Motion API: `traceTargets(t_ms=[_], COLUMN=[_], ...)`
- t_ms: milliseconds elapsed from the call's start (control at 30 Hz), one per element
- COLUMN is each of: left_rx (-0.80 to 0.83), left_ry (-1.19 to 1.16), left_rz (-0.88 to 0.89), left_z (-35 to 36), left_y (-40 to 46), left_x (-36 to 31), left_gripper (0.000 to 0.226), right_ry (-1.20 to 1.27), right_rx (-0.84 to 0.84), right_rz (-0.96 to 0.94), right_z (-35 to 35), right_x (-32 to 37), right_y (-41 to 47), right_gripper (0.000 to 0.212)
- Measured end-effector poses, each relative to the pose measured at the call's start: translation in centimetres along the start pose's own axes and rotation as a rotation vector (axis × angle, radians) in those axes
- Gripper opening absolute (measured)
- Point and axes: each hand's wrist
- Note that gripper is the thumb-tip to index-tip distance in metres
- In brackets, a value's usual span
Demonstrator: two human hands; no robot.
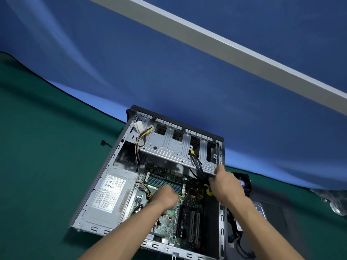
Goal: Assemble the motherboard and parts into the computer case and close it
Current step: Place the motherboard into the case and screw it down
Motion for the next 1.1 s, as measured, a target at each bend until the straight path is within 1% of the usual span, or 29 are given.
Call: traceTargets(t_ms=[67,167,233,300,433,533,567,667,800,933,1033,1100], left_rx=[-0.005,-0.003,0.002,-0.001,0.003,0.015,0.013,0.009,0.017,0.02,0.014,0.01], left_ry=[0.004,-0.001,0.002,-0.012,0.006,-0.016,-0.02,-0.019,-0.039,-0.038,-0.042,-0.029], left_rz=[-0.003,-0.001,0.002,0.003,0.015,0.005,0.002,0.005,0.004,0.011,0.01,0.017], left_z=[-0.06,-0.11,-0.06,-0.12,-0.13,-0.05,-0.05,-0.11,-0.02,-0.05,-0.03,-0.22], left_y=[-0.05,-0.14,-0.11,-0.1,-0.03,0.05,0.05,-0.09,-0.04,-0.16,-0.14,-0.24], left_x=[-0.05,-0.05,-0.05,-0.07,0.02,0.1,0.11,0.06,-0.01,-0.03,-0.11,-0.12], left_gripper=[0.032,0.033,0.028,0.026,0.017,0.017,0.018,0.019,0.022,0.019,0.02,0.026], right_ry=[-0.027,-0.006,-0.099,-0.173,-0.113,-0.178,-0.176,-0.113,-0.168,-0.139,-0.179,-0.14], right_rx=[-0.037,0.029,-0.023,-0.097,-0.031,-0.079,-0.081,0.005,-0.048,0.037,-0.021,0.012], right_rz=[0.005,-0.036,-0.043,-0.048,-0.079,-0.067,-0.055,-0.076,-0.063,-0.071,-0.06,-0.064], right_z=[0.11,0.2,0.5,0.79,0.63,0.71,0.65,0.29,0.13,-0.03,-0.12,-0.12], right_x=[-0.16,-0.07,-0.25,-0.39,-0.14,-0.29,-0.36,-0.17,-0.1,0.03,-0.09,0.02], right_y=[0.0,0.01,0.07,-0.02,0.27,0.38,0.35,0.36,0.29,0.24,0.29,0.14], right_gripper=[0.033,0.036,0.029,0.031,0.041,0.032,0.034,0.037,0.03,0.032,0.03,0.03])
Point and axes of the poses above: each hand's wrist, its own y-axis towards the middle knuckle, its own z-axis out of the palm, x = y × z, and after that the axes turned 5 degrees about -x, right-handed
